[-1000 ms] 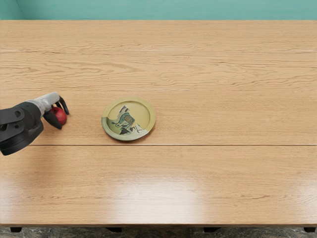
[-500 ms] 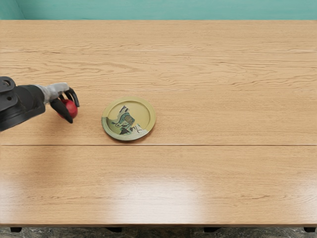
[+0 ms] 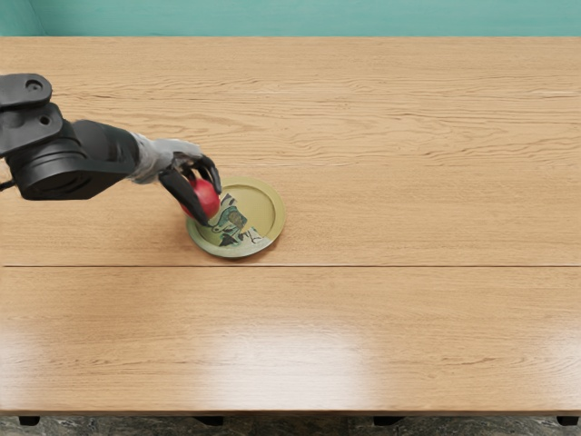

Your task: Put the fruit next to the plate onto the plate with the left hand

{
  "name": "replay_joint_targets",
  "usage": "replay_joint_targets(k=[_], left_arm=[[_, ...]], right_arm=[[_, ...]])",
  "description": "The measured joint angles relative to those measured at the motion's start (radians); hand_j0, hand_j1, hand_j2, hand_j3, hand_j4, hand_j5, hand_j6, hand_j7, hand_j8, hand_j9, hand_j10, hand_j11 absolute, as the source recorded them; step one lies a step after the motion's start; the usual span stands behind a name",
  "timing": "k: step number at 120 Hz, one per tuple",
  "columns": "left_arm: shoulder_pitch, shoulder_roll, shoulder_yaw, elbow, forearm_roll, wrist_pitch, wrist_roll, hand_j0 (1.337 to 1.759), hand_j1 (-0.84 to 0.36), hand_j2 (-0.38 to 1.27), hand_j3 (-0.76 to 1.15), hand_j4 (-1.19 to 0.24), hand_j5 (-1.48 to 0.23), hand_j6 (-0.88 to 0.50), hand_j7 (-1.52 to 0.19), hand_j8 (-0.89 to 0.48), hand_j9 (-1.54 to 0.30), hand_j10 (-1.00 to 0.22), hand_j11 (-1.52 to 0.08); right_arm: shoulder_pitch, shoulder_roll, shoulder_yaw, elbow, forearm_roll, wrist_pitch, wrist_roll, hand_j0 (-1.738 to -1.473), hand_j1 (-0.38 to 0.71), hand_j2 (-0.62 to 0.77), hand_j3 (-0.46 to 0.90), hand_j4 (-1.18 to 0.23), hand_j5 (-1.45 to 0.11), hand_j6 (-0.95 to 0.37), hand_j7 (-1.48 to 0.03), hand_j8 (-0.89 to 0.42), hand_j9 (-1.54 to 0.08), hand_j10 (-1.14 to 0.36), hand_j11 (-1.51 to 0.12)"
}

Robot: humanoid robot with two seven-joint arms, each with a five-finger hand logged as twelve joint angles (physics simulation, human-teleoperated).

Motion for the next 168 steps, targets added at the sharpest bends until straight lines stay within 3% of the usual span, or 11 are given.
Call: replay_joint_targets(k=[9, 26, 35, 39, 55, 74, 95, 128, 139, 151, 168], left_arm=[[-0.009, -0.033, 0.0, 0.002, -0.005, 0.001, 0.0, 1.646, -0.41, 0.37, 0.0, -0.52, -1.29, -0.12, -1.21, -0.14, -1.18, -0.4, -1.18], [-0.018, -0.074, 0.0, 0.013, -0.013, 0.002, 0.0, 1.645, -0.45, 0.48, 0.0, -0.5, -1.3, -0.1, -1.22, -0.11, -1.18, -0.38, -1.18], [-0.015, -0.093, 0.0, 0.022, -0.017, 0.003, 0.0, 1.644, -0.51, 0.59, 0.0, -0.55, -1.31, -0.07, -1.23, -0.08, -1.18, -0.37, -1.19], [-0.015, -0.099, 0.0, 0.026, -0.016, 0.004, 0.0, 1.644, -0.49, 0.51, 0.0, -0.58, -1.31, -0.08, -1.22, -0.11, -1.18, -0.39, -1.19], [-0.013, -0.104, 0.001, 0.043, -0.016, 0.006, -0.001, 1.643, -0.5, 0.56, 0.0, -0.66, -1.3, -0.08, -1.2, -0.1, -1.17, -0.39, -1.18], [-0.013, -0.108, 0.001, 0.051, 0.0, 0.033, 0.0, 1.65, -0.34, 0.34, 0.0, -0.55, -0.94, -0.25, -0.88, -0.25, -0.87, -0.44, -0.87], [-0.013, -0.108, 0.0, 0.052, 0.006, 0.046, 0.0, 1.655, -0.13, 0.18, 0.0, -0.39, -0.6, -0.26, -0.58, -0.26, -0.57, -0.34, -0.57], [-0.006, -0.094, -0.015, 0.051, 0.001, 0.048, 0.0, 1.657, 0.0, 0.08, 0.0, -0.29, -0.4, -0.26, -0.39, -0.26, -0.39, -0.28, -0.39], [-0.004, -0.026, -0.035, 0.048, 0.001, 0.031, 0.0, 1.658, 0.02, 0.07, 0.0, -0.28, -0.37, -0.26, -0.37, -0.26, -0.37, -0.27, -0.37], [0.144, 0.072, -0.153, 0.046, -0.001, -0.076, 0.0, 1.658, 0.03, 0.06, 0.0, -0.27, -0.36, -0.26, -0.35, -0.25, -0.35, -0.26, -0.35], [0.411, 0.144, -0.476, 0.05, -0.017, -0.325, 0.0, 1.658, 0.04, 0.06, 0.0, -0.26, -0.34, -0.25, -0.34, -0.25, -0.34, -0.26, -0.34]], right_arm=[[0.0, 0.0, 0.0, 0.0, 0.0, 0.0, 0.0, -1.658, -0.31, -0.01, 0.0, -0.04, -0.05, -0.04, -0.05, -0.04, -0.05, -0.04, -0.05], [0.0, 0.0, 0.0, 0.0, 0.0, 0.0, 0.0, -1.658, -0.31, -0.01, 0.0, -0.04, -0.05, -0.04, -0.05, -0.04, -0.05, -0.04, -0.05], [0.0, 0.0, 0.0, 0.0, 0.0, 0.0, 0.0, -1.658, -0.31, -0.01, 0.0, -0.04, -0.05, -0.04, -0.05, -0.04, -0.05, -0.04, -0.05], [0.0, 0.0, 0.0, 0.0, 0.0, 0.0, 0.0, -1.658, -0.31, -0.01, 0.0, -0.04, -0.05, -0.04, -0.05, -0.04, -0.05, -0.04, -0.05], [0.0, 0.0, 0.0, -0.001, 0.0, 0.0, 0.0, -1.658, -0.31, -0.01, 0.0, -0.04, -0.05, -0.04, -0.05, -0.04, -0.05, -0.04, -0.05], [0.0, 0.0, 0.0, -0.001, 0.0, 0.0, 0.0, -1.658, -0.31, -0.01, 0.0, -0.04, -0.05, -0.04, -0.05, -0.04, -0.05, -0.04, -0.05], [0.0, 0.0, 0.0, -0.002, 0.0, 0.0, 0.0, -1.658, -0.31, -0.01, 0.0, -0.04, -0.05, -0.04, -0.05, -0.04, -0.05, -0.04, -0.05], [0.001, 0.0, 0.0, -0.002, 0.0, 0.0, 0.0, -1.658, -0.31, -0.01, 0.0, -0.04, -0.05, -0.04, -0.05, -0.04, -0.05, -0.03, -0.05], [0.001, 0.0, 0.0, -0.002, 0.0, 0.0, 0.0, -1.658, -0.31, -0.01, 0.0, -0.04, -0.05, -0.04, -0.05, -0.04, -0.05, -0.03, -0.05], [0.001, 0.0, 0.0, -0.002, 0.0, 0.0, 0.0, -1.658, -0.31, -0.01, 0.0, -0.04, -0.05, -0.04, -0.05, -0.04, -0.05, -0.03, -0.05], [0.002, 0.0, 0.0, -0.001, 0.0, 0.0, 0.0, -1.658, -0.31, -0.01, 0.0, -0.04, -0.05, -0.04, -0.05, -0.04, -0.05, -0.04, -0.05]])
